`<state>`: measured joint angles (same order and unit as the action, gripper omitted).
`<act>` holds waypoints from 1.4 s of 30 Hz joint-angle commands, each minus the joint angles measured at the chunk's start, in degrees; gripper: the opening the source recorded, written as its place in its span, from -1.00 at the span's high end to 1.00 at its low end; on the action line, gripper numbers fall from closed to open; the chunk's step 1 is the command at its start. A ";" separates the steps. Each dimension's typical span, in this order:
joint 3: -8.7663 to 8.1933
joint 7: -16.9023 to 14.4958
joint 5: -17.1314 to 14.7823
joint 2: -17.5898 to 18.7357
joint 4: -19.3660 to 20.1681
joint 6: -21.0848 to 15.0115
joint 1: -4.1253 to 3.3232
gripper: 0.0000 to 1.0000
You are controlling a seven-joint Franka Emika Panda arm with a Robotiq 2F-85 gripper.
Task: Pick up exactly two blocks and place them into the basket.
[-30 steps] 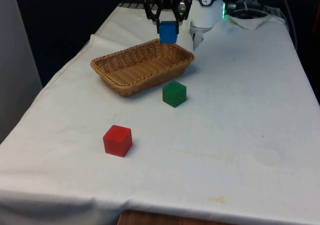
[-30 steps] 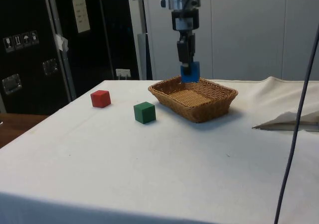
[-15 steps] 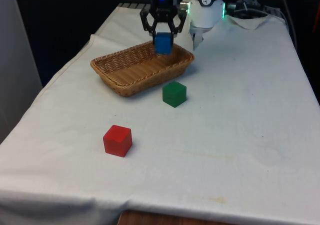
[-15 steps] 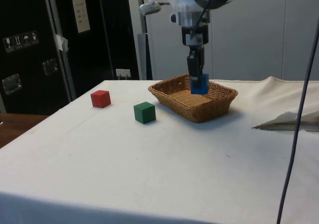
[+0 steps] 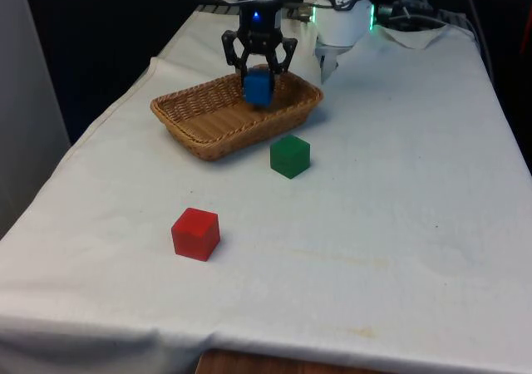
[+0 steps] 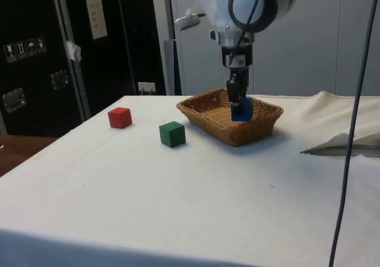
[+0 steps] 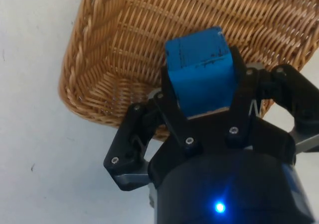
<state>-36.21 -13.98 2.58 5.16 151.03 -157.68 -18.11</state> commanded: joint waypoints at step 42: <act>1.38 3.67 1.03 -8.54 0.74 3.04 0.11 -1.00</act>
<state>-35.01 -11.57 2.52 -4.01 152.18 -154.64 -18.11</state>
